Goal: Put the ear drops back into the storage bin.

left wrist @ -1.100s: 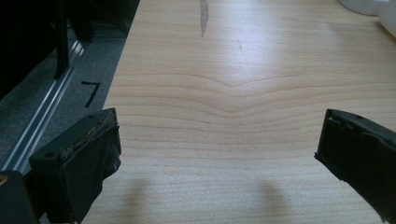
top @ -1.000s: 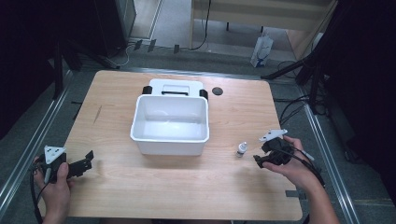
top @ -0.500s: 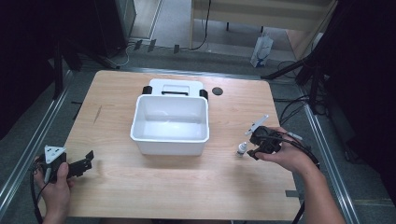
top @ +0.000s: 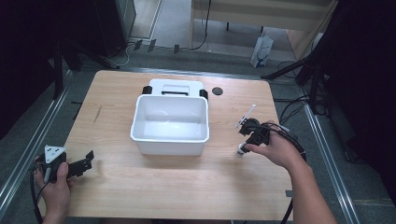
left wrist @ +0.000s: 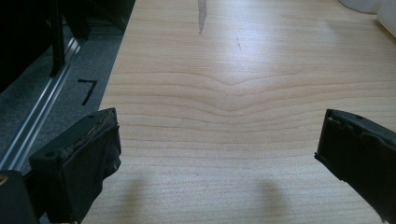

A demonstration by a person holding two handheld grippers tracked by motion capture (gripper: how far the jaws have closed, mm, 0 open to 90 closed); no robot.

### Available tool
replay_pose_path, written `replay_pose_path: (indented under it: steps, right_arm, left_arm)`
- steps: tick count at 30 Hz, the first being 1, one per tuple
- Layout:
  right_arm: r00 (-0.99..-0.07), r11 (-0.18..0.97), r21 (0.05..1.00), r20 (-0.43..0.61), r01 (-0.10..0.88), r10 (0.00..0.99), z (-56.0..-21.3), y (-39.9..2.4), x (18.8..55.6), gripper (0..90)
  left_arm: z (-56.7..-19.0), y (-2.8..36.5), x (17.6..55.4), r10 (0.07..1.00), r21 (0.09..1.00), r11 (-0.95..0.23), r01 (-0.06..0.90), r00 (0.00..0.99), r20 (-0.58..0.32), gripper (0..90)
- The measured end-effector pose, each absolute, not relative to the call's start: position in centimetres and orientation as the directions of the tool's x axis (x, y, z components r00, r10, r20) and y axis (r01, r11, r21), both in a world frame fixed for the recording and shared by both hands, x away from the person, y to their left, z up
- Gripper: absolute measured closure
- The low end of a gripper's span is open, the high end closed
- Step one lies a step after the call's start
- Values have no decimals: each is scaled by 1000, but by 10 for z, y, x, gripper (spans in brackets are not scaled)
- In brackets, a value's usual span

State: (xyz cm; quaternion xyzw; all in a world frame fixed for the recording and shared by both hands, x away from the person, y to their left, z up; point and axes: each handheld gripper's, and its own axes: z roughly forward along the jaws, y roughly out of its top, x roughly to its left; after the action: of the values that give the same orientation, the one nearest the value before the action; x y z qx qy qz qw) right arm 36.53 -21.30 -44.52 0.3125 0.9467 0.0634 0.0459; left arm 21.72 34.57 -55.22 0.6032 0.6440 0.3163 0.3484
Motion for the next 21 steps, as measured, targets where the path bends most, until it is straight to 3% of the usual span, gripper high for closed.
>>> replay_pose_path:
  steps: [2,21]
  right_arm:
    - [-792,789,153,-59,595,608,-445,-211,366,721]
    - [-798,795,137,-46,591,601,-449,-205,365,722]
  left_arm:
    - [-552,346,217,997,827,72,557,-29,-67,4]
    - [-552,346,218,997,826,75,558,-30,-70,4]
